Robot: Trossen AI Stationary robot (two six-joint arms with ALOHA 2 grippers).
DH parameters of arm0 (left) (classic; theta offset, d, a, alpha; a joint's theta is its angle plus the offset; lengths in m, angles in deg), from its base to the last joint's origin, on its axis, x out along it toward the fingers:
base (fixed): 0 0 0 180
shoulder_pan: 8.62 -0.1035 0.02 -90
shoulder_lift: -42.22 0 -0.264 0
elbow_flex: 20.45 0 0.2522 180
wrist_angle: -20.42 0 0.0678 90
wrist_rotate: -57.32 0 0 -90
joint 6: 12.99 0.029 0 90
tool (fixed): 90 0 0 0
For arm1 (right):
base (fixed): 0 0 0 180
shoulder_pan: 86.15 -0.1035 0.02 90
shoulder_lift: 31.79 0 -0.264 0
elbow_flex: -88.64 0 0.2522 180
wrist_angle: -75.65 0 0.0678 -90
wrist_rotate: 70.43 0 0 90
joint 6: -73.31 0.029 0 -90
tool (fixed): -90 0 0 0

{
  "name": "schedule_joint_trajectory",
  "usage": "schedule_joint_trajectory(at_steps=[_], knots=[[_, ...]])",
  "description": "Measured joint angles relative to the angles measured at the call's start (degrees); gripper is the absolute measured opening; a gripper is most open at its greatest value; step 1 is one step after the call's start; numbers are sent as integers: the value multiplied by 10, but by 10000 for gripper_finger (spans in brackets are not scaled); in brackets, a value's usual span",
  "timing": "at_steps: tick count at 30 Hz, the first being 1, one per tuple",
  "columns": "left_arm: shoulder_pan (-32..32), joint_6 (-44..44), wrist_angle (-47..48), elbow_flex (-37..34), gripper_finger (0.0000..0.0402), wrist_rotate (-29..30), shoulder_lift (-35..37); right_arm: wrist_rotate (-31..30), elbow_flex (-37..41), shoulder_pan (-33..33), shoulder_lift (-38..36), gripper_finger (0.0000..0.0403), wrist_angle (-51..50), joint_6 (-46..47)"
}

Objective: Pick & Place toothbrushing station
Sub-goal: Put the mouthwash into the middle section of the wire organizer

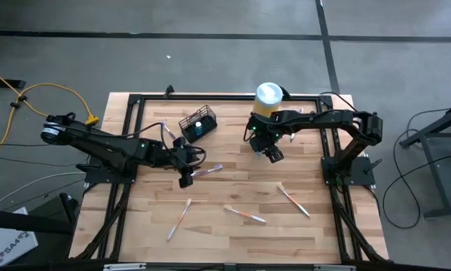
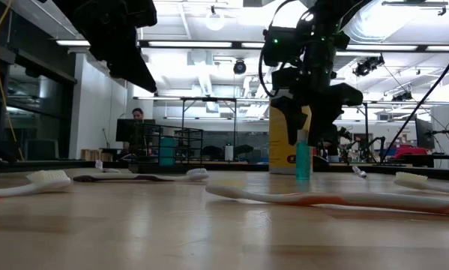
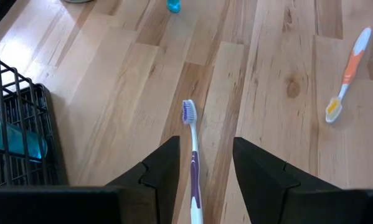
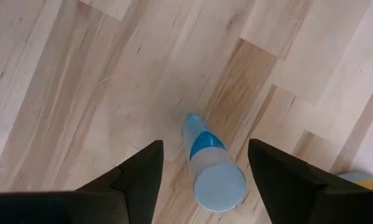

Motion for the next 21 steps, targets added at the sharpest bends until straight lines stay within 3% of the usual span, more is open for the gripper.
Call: schedule_joint_trajectory(at_steps=[21], knots=[[0,0,-2,0,142,0,0,-20,-1,0,23,226,-2,-5]])
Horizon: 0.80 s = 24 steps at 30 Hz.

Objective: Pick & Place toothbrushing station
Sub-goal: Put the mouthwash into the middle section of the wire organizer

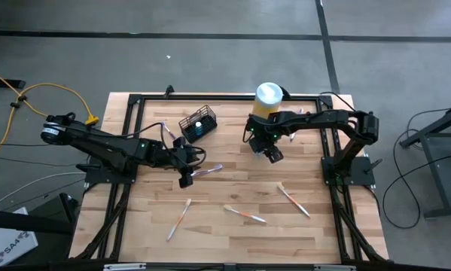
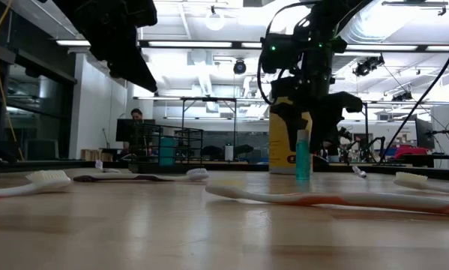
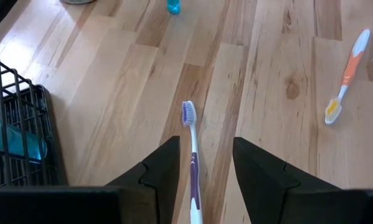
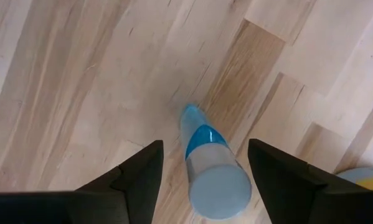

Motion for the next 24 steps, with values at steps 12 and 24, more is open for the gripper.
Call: schedule_joint_trajectory(at_steps=[12,24], knots=[[0,0,-8,0,142,0,0,3,-7,-1,-20,226,-4,1],[0,0,-23,0,142,0,0,16,-7,-1,-19,205,-2,5]])
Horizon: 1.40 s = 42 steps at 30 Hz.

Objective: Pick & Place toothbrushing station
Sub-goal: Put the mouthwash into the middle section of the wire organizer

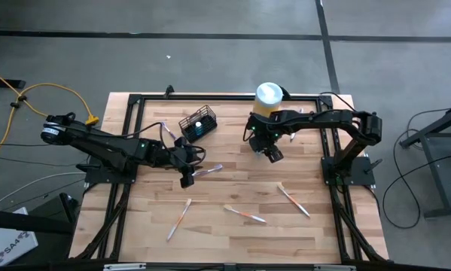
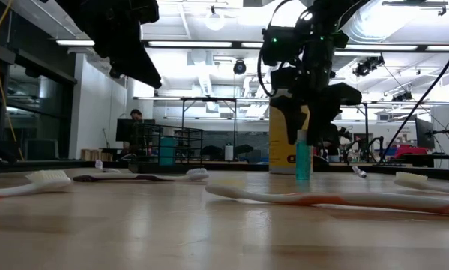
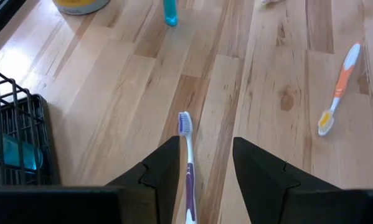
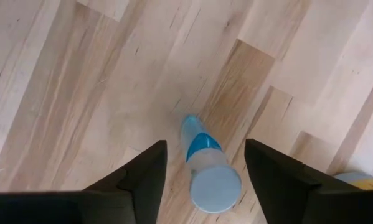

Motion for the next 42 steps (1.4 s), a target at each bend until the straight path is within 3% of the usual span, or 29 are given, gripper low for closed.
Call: schedule_joint_trajectory(at_steps=[8,42], knots=[[0,0,0,0,142,0,0,2,0,1,7,160,2,0],[0,0,-12,0,142,0,0,-2,0,6,28,158,6,0]])
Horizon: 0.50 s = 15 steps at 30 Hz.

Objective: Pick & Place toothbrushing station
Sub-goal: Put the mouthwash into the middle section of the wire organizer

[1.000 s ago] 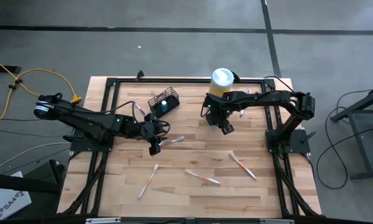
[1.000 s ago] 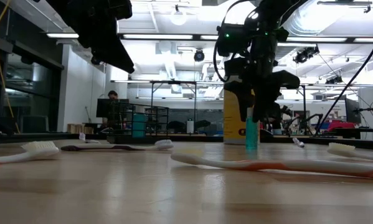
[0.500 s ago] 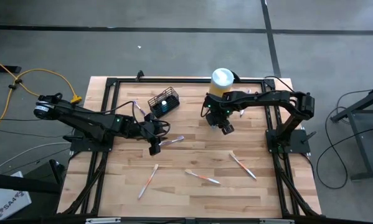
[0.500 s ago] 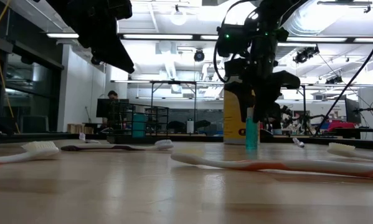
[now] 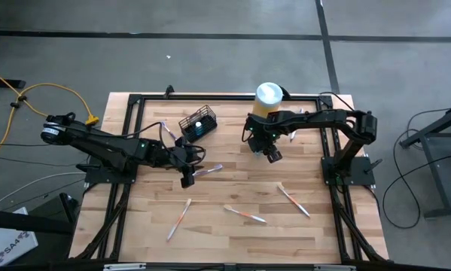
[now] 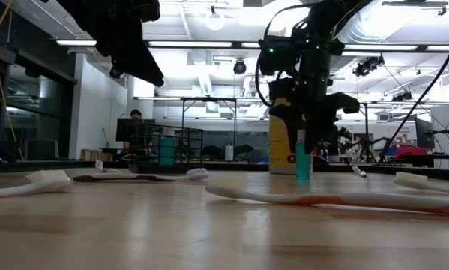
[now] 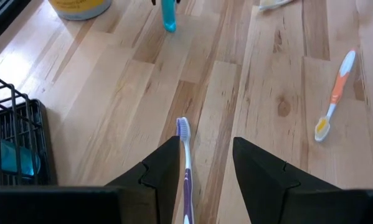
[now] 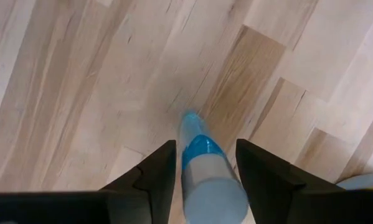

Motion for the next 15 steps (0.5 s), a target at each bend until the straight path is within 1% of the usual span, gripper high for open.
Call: schedule_joint_trajectory(at_steps=[5,10,15], knots=[[0,0,0,0,142,0,0,0,0,0,-2,158,-2,0],[0,0,0,0,142,0,0,-15,0,0,-6,158,-4,0],[0,0,0,0,142,0,0,-14,0,0,-8,143,-6,0]])
